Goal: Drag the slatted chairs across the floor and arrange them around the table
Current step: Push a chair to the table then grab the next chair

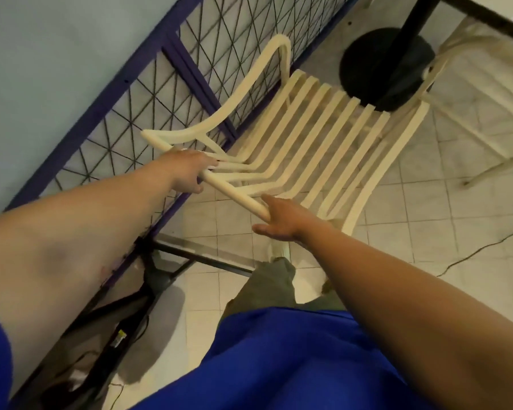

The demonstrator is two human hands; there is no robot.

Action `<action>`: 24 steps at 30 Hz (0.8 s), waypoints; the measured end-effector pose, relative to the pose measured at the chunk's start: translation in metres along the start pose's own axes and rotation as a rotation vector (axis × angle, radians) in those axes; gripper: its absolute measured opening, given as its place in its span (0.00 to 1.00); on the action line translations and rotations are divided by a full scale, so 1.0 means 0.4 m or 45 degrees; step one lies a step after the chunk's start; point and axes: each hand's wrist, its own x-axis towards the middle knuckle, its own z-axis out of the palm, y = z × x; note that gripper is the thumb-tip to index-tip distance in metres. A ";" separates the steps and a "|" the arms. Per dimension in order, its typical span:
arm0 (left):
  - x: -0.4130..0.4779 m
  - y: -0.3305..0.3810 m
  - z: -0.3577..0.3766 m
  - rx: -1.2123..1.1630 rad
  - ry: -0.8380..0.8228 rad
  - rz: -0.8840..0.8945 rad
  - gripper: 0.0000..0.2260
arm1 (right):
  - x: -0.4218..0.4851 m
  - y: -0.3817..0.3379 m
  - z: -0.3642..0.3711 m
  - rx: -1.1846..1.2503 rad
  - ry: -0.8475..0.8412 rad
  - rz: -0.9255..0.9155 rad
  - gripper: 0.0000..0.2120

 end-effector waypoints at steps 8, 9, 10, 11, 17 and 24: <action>0.103 -0.056 -0.005 0.121 -0.194 0.143 0.46 | 0.011 0.010 0.013 0.059 -0.093 0.022 0.50; 0.111 -0.066 0.000 0.143 -0.214 0.163 0.48 | 0.013 0.006 0.012 0.054 -0.115 0.007 0.51; 0.119 -0.076 0.006 0.163 -0.219 0.191 0.49 | 0.016 0.005 0.011 0.045 -0.133 -0.013 0.52; 0.125 -0.085 0.009 0.179 -0.218 0.216 0.49 | 0.018 0.004 0.008 0.036 -0.143 -0.027 0.52; 0.141 -0.093 -0.022 0.254 -0.261 0.257 0.45 | 0.037 -0.011 -0.016 0.037 -0.129 -0.032 0.51; 0.185 -0.108 -0.096 0.223 -0.252 0.205 0.42 | 0.085 -0.015 -0.074 0.059 -0.059 -0.025 0.49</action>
